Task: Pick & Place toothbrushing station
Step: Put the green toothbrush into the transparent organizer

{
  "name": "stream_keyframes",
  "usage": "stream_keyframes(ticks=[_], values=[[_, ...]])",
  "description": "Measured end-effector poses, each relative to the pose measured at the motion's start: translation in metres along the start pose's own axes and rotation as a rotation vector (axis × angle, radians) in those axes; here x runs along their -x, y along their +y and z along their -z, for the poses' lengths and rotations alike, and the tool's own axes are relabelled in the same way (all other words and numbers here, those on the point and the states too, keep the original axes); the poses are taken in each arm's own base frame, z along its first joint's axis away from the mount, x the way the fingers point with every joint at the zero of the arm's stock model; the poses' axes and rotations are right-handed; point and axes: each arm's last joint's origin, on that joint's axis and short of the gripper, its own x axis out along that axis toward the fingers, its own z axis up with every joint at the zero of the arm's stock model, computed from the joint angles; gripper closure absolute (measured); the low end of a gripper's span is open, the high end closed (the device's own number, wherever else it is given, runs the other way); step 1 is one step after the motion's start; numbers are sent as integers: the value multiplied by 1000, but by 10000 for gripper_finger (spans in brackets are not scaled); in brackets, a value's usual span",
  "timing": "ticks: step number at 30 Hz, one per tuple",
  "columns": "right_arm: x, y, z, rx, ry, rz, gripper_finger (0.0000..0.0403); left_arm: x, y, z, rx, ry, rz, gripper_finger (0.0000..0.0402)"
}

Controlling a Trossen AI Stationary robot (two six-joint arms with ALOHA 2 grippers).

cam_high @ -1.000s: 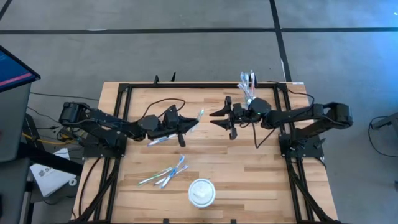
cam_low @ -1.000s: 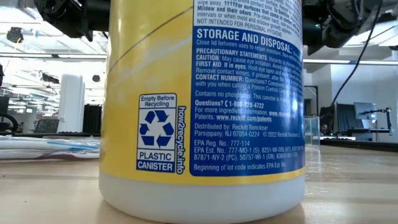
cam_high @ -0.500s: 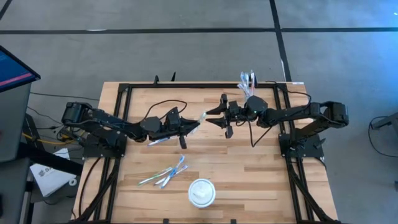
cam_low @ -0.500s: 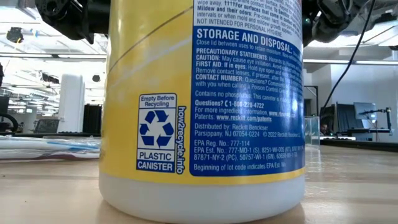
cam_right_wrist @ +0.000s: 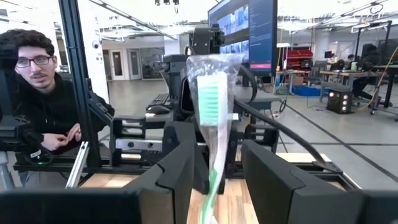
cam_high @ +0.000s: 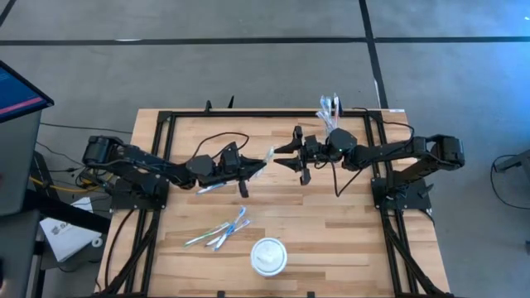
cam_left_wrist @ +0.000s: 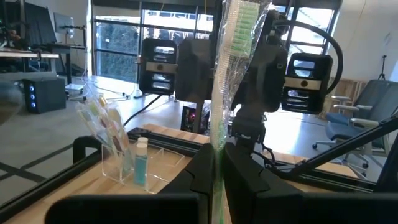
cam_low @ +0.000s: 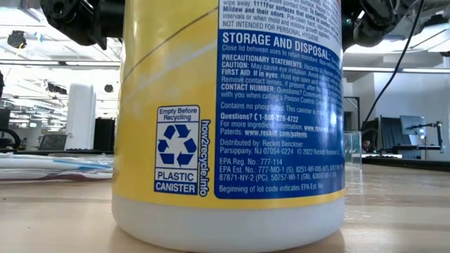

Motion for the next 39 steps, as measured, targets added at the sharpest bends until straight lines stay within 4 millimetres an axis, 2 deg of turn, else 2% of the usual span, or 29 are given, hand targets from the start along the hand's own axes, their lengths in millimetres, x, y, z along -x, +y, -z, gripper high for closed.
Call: stream_keyframes(ticks=[7, 27, 30, 36, 39], values=[[-1, 2, 0, 0, -2, -9, 276, -2, 0, 5, -4, 12, -2, 389], [-1, 6, 0, 0, -4, -20, 276, -2, 0, 3, 2, -27, 3, 389], [-1, 6, 0, 0, -4, -20, 276, -6, 0, 7, 1, -27, 2, 389], [-1, 6, 1, -3, 6, -17, 276, -25, -6, 13, -40, -18, 2, 389], [-1, 6, 1, -3, 8, -17, 276, -28, -8, 11, -43, -28, 4, 389]])
